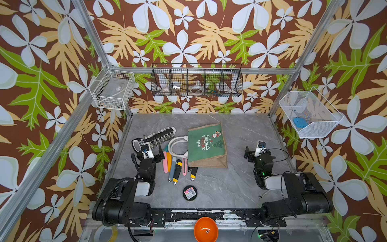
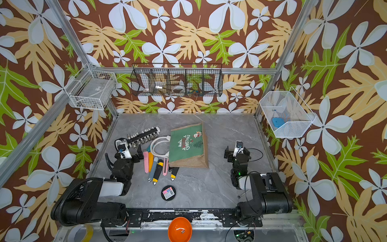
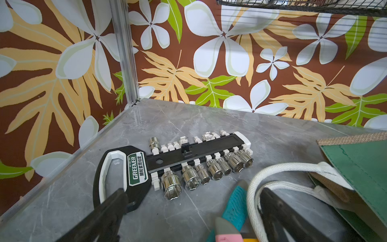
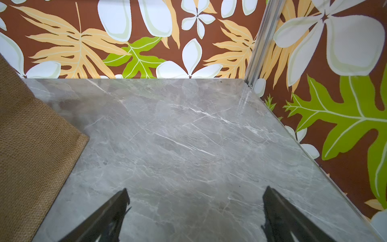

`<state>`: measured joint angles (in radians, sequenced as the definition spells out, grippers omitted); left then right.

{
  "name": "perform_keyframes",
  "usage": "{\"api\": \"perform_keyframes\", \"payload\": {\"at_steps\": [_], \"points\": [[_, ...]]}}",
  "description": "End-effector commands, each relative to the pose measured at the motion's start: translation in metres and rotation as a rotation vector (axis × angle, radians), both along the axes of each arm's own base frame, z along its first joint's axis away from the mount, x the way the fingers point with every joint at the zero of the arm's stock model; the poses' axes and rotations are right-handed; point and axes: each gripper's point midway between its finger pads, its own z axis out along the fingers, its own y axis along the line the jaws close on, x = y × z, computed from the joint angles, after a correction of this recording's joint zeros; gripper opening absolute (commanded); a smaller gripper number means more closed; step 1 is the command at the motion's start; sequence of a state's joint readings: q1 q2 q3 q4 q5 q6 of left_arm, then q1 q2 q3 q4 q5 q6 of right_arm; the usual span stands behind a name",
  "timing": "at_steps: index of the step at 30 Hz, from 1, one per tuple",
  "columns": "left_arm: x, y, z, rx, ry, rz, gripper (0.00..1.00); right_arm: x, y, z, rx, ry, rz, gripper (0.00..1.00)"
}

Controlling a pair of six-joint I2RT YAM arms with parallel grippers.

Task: Place the art knife into the pouch
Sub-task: Open the pouch at the center of the board.

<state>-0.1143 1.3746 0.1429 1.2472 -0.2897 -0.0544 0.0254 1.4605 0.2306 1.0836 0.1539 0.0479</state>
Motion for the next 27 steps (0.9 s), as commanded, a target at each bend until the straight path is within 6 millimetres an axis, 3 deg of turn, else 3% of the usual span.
{"api": "perform_keyframes", "payload": {"at_steps": [1, 27], "points": [[-0.0001, -0.0004, 0.0073, 0.003, -0.03, -0.004, 1.0, 0.0009, -0.0002, 0.0036, 0.001, -0.014, 0.0, 1.0], [0.0082, -0.0075, 0.0048, -0.009, -0.004, -0.091, 1.0, 0.0007, 0.0002, 0.004, -0.004, -0.015, -0.002, 1.0]]}}
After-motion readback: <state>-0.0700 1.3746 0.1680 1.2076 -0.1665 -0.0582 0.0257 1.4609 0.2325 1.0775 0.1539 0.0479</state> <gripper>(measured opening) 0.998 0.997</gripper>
